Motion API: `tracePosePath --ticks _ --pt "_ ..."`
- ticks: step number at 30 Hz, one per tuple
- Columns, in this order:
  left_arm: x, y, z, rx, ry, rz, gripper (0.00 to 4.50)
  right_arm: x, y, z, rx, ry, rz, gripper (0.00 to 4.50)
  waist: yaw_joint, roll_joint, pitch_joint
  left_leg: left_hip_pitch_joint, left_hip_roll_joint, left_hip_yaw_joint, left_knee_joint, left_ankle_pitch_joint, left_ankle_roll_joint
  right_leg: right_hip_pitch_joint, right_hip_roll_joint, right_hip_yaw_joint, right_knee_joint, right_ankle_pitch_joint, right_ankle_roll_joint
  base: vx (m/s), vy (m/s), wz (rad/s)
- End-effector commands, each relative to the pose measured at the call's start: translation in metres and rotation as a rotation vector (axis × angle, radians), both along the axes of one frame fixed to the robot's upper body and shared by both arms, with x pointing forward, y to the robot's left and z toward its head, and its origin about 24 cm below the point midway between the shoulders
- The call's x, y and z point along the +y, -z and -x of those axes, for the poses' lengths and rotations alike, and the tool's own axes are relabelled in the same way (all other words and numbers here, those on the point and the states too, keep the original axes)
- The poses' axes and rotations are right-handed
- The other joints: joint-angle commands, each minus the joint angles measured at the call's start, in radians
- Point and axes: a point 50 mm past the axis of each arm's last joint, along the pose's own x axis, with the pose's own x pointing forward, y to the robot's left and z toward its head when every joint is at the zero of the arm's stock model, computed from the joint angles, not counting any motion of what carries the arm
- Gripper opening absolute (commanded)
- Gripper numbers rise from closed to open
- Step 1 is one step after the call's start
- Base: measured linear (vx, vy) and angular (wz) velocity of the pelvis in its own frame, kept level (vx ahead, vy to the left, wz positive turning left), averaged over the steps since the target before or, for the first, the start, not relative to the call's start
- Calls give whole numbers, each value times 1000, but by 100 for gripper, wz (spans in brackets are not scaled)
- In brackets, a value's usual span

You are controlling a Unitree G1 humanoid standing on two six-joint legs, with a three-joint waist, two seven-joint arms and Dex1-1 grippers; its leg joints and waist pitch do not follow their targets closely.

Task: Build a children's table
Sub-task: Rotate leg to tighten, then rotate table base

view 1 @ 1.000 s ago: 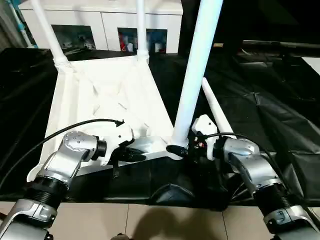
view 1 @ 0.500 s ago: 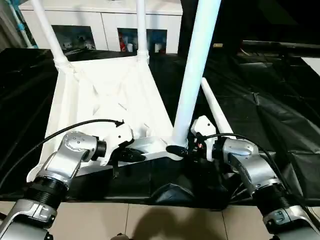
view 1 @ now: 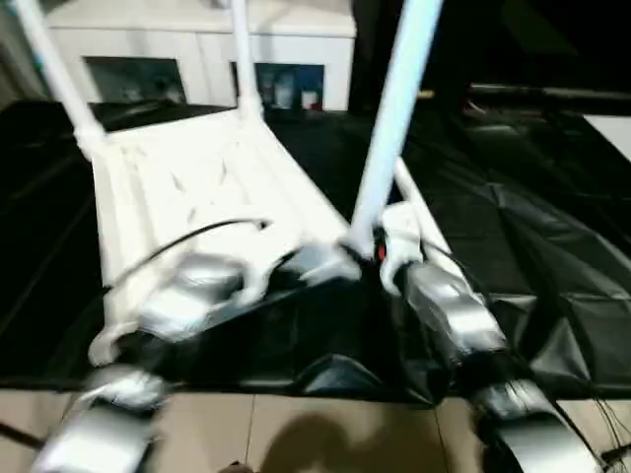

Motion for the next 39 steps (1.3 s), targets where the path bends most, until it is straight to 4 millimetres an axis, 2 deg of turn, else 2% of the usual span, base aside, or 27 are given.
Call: tracePosePath --ticks 1,2,5,8,9,11,13,16,17,18,19,20,22,23,25,26,27,28,29,31,32,33,35,36,37,39 --pt "-3 -6 -9 -37 -98 20 0 -3 26 10 121 81 23 267 -3 5 -65 21 24 -3 -67 -194 -27 38 -54 41 -82 -155 -193 0 0 0" --pt "-6 -8 -11 -49 -94 21 0 -2 25 9 116 89 36 267 -2 7 -67 16 23 -4 -67 -184 -21 43 -54 39 -79 -124 -196 0 0 0" --pt "-8 -9 -12 -61 -78 23 0 1 23 8 108 91 40 267 2 4 -70 7 22 -5 -65 -140 0 51 -55 37 -72 -43 -196 0 0 0" --pt "-9 -11 -11 -73 -44 24 0 5 18 5 67 60 33 267 3 -4 -67 8 24 -5 -67 -169 6 51 -59 36 -79 -101 -191 0 0 0" --pt "-9 -12 -11 -79 -35 23 0 6 16 4 53 48 26 323 4 0 -66 8 25 -6 -69 -183 5 50 -61 36 -81 -132 -188 0 0 0" --pt "-9 -14 -11 -91 -20 31 0 8 14 3 38 38 -6 337 2 2 -65 8 26 -7 -70 -193 2 48 -61 37 -82 -152 -183 0 0 0" --pt "-9 -13 -11 -97 -9 33 0 6 12 1 16 51 20 358 0 6 -66 5 26 -9 -71 -187 0 50 -61 36 -80 -134 -188 0 0 0" --pt "-11 -13 -9 -101 10 50 0 -1 5 0 -12 85 22 384 -4 0 -65 4 24 -7 -69 -171 7 52 -59 36 -79 -112 -194 0 0 0" --pt "-11 -14 -9 -107 18 56 0 -4 2 0 -28 90 18 384 0 3 -66 6 25 -7 -69 -164 12 51 -59 36 -79 -108 -192 0 0 0" --pt "-12 -15 -9 -113 21 62 0 -6 -2 0 -45 91 10 384 -2 -1 -66 4 24 -6 -68 -155 16 53 -56 37 -78 -95 -189 0 0 0" --pt "-12 -15 -9 -116 22 65 0 -8 -4 0 -54 91 6 384 2 0 -67 5 26 -7 -68 -141 22 53 -58 36 -75 -77 -188 0 0 0" --pt "-13 -18 -11 -163 17 85 0 -15 -11 4 -83 98 15 384 0 -4 -66 3 24 -7 -69 -137 24 54 -55 35 -77 -75 -186 0 0 0" --pt "-14 -27 -15 -232 -6 132 0 -22 -15 10 -106 97 27 384 6 -4 -68 5 25 -7 -67 -129 31 55 -55 37 -77 -57 -174 0 0 0" --pt "-15 -30 -16 -251 -19 150 44 -24 -16 11 -110 95 32 387 6 -6 -68 3 25 -7 -67 -119 35 56 -55 36 -76 -44 -173 0 0 0" --pt "-14 -37 -18 -230 -38 226 55 -29 -17 15 -117 97 47 387 8 -5 -72 3 25 -8 -66 -106 32 55 -58 34 -71 -27 -188 0 0 0" --pt "-13 -42 -18 -229 -43 259 61 -32 -18 17 -118 104 52 387 10 -3 -73 4 29 -7 -65 -101 29 53 -59 34 -67 3 -206 0 0 0" --pt "-8 -52 -20 -258 -74 299 61 -35 -20 20 -118 105 48 387 7 -3 -72 5 29 -6 -65 -104 30 50 -56 34 -66 14 -212 0 0 0" --pt "-6 -56 -20 -274 -88 310 73 -36 -21 21 -117 103 45 387 6 -5 -69 1 29 -7 -66 -109 37 54 -55 33 -65 26 -215 0 0 0" --pt "-4 -58 -21 -282 -96 314 92 -36 -21 21 -116 101 44 387 4 -5 -69 2 28 -6 -66 -119 41 52 -56 32 -67 12 -212 0 0 0" --pt "1 -62 -21 -289 -122 320 94 -35 -20 23 -113 76 55 387 -1 -5 -68 1 27 -5 -66 -122 39 53 -56 32 -68 -2 -209 0 0 0" --pt "21 -74 -21 -326 -186 283 97 -33 -16 28 -84 12 79 387 -3 -8 -69 -1 27 -5 -64 -110 41 56 -56 33 -68 -3 -203 0 0 0" --pt "21 -74 -21 -326 -186 283 97 -33 -16 28 -84 12 79 387 -6 -16 -69 -1 28 -3 -63 -102 46 57 -54 33 -67 7 -202 0 0 0" --pt "48 -84 -22 -373 -282 192 97 -30 -11 34 -47 -41 99 387 -10 -12 -68 -3 26 -4 -62 -80 55 55 -53 32 -66 9 -195 0 0 0" --pt "70 -88 -22 -413 -373 106 97 -28 -10 35 -38 -64 113 387 -12 -13 -69 -3 29 -6 -63 -75 51 57 -53 32 -62 10 -190 0 0 0" --pt "79 -89 -21 -430 -405 73 97 -28 -9 35 -34 -70 116 387 -12 -13 -69 -3 29 -6 -63 -75 51 57 -53 32 -62 10 -190 0 0 0" --pt "130 -98 -11 -520 -608 -126 97 -25 -7 36 -16 -87 127 387 -24 -4 -65 0 30 -8 -65 -89 27 51 -49 31 -65 -22 -173 0 0 0"
